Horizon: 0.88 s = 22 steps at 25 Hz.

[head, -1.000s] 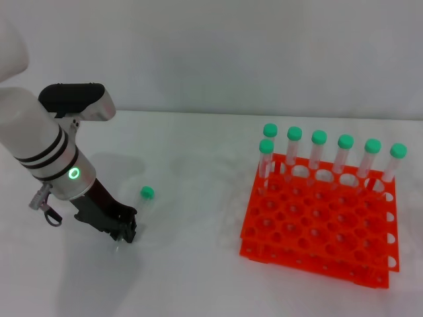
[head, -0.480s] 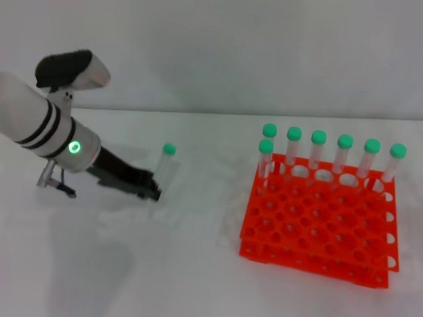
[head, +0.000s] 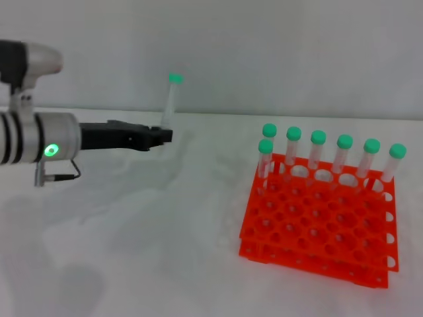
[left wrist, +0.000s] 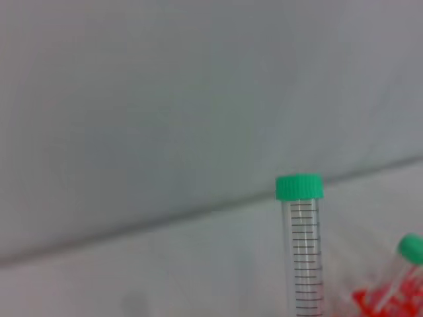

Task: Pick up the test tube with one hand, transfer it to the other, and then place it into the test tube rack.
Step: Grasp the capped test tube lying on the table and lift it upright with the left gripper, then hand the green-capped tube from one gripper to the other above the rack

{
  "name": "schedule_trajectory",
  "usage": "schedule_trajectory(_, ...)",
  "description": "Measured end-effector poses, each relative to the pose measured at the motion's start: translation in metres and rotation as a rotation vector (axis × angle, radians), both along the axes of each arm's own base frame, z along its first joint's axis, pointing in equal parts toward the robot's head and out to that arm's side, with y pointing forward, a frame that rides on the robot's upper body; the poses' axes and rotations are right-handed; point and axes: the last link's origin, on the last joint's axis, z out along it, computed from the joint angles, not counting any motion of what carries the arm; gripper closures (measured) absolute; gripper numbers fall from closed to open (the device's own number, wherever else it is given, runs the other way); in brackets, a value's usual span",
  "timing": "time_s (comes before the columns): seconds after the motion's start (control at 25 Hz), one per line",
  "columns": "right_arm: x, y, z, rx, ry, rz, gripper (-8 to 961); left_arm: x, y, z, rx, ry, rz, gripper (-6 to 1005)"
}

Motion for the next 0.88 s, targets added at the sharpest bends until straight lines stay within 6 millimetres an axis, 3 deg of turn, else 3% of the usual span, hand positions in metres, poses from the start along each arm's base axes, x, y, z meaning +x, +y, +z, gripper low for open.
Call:
schedule_trajectory(0.2, -0.026, 0.012, 0.004, -0.243, 0.020, 0.118, 124, -0.010, -0.025, -0.002, 0.132, -0.069, -0.205, 797)
schedule_trajectory(0.36, -0.055, 0.022, -0.008, -0.392, -0.024, 0.206, 124, -0.012, -0.045, -0.016, 0.156, -0.057, -0.338, 795)
schedule_trajectory(0.64, -0.104, 0.050, -0.060, -0.599, -0.126, 0.271, 123, -0.005, -0.066, -0.039, 0.140, -0.084, -0.502, 791)
schedule_trajectory(0.88, -0.132, 0.055, -0.104, -0.679, -0.207, 0.293, 123, 0.002, -0.072, -0.051, 0.140, -0.091, -0.580, 788)
